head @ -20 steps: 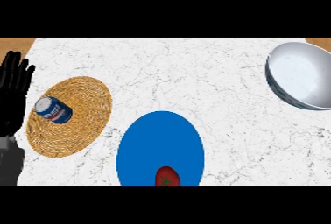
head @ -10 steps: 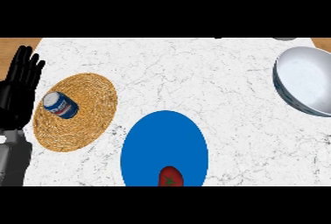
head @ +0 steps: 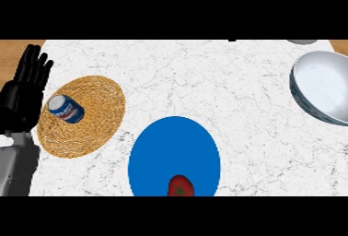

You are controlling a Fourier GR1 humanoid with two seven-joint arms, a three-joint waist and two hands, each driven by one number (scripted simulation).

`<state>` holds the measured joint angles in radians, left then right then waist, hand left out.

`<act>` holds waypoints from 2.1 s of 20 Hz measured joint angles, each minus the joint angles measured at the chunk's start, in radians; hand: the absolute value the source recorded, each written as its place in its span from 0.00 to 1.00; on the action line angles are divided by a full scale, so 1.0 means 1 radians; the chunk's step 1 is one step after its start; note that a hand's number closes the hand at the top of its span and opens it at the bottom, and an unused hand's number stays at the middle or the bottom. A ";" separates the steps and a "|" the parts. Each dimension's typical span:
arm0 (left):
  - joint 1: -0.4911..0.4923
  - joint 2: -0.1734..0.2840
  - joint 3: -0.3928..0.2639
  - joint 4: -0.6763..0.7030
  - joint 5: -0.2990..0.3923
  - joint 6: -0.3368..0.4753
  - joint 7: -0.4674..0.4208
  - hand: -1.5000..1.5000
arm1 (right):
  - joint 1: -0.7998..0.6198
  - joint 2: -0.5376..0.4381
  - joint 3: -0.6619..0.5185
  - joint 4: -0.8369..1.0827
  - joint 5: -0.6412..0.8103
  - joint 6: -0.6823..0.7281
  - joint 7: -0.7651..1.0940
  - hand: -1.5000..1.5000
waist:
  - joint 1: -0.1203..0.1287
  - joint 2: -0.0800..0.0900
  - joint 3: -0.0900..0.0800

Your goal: Pick the bell pepper from the plate and place it in the bowl

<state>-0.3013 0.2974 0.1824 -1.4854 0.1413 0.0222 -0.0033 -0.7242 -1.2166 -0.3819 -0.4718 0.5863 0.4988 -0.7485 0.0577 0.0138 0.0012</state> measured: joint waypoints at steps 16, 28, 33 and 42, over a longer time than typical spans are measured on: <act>0.009 0.009 0.021 -0.003 -0.001 -0.002 0.006 0.50 | -0.122 0.320 0.208 0.056 0.111 -0.141 0.092 1.00 | -0.024 -0.004 0.000; 0.030 -0.005 0.020 -0.015 0.002 -0.008 -0.004 0.50 | -0.165 0.457 0.106 0.259 0.040 -0.164 0.177 0.00 | -0.018 0.001 0.002; 0.014 -0.001 0.020 -0.012 -0.002 -0.007 0.004 0.50 | -0.182 0.469 -0.004 0.284 -0.063 -0.209 0.153 0.00 | -0.018 0.004 0.003; 0.014 0.010 0.029 -0.015 0.007 -0.022 0.001 0.50 | -0.159 0.317 -0.178 0.343 -0.215 -0.212 0.176 0.00 | -0.009 0.012 0.005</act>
<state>-0.2869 0.3073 0.2118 -1.5000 0.1486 0.0004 -0.0028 -0.8837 -0.8993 -0.5598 -0.1292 0.3713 0.2865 -0.5726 0.0485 0.0262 0.0064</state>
